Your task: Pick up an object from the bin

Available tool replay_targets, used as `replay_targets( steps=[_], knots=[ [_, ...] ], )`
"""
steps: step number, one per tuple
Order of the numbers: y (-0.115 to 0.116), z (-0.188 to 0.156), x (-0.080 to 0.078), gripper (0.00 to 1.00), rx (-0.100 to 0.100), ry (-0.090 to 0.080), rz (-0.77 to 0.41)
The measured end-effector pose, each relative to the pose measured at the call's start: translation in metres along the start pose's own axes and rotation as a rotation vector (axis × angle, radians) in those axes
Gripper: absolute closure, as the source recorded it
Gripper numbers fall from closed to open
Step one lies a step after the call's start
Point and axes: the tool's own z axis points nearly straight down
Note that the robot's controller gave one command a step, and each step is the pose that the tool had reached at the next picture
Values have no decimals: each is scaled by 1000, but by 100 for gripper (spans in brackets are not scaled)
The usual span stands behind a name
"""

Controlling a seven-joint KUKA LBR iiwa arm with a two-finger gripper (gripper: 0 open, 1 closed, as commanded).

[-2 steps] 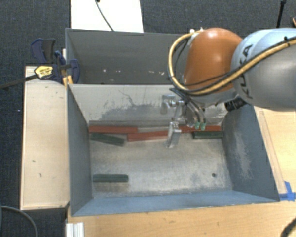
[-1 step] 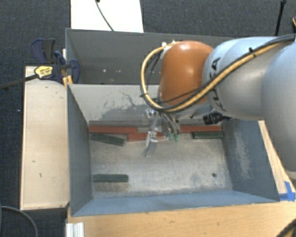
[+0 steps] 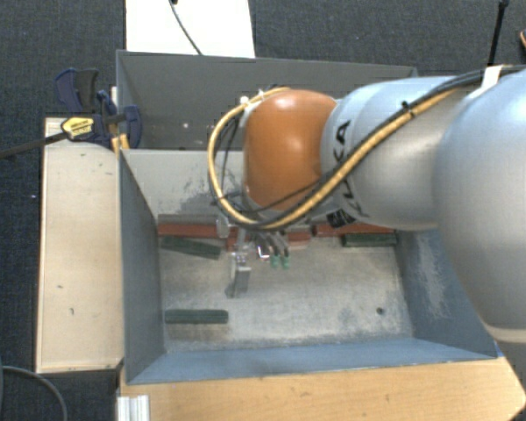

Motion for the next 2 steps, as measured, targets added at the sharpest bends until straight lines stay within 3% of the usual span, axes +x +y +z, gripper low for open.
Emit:
replay_targets(
  steps=[1, 2],
  knots=[
    [-18, 88, 66, 0, 3, 5, 85],
    [38, 86, 68, 0, -3, -8, 189]
  ],
)
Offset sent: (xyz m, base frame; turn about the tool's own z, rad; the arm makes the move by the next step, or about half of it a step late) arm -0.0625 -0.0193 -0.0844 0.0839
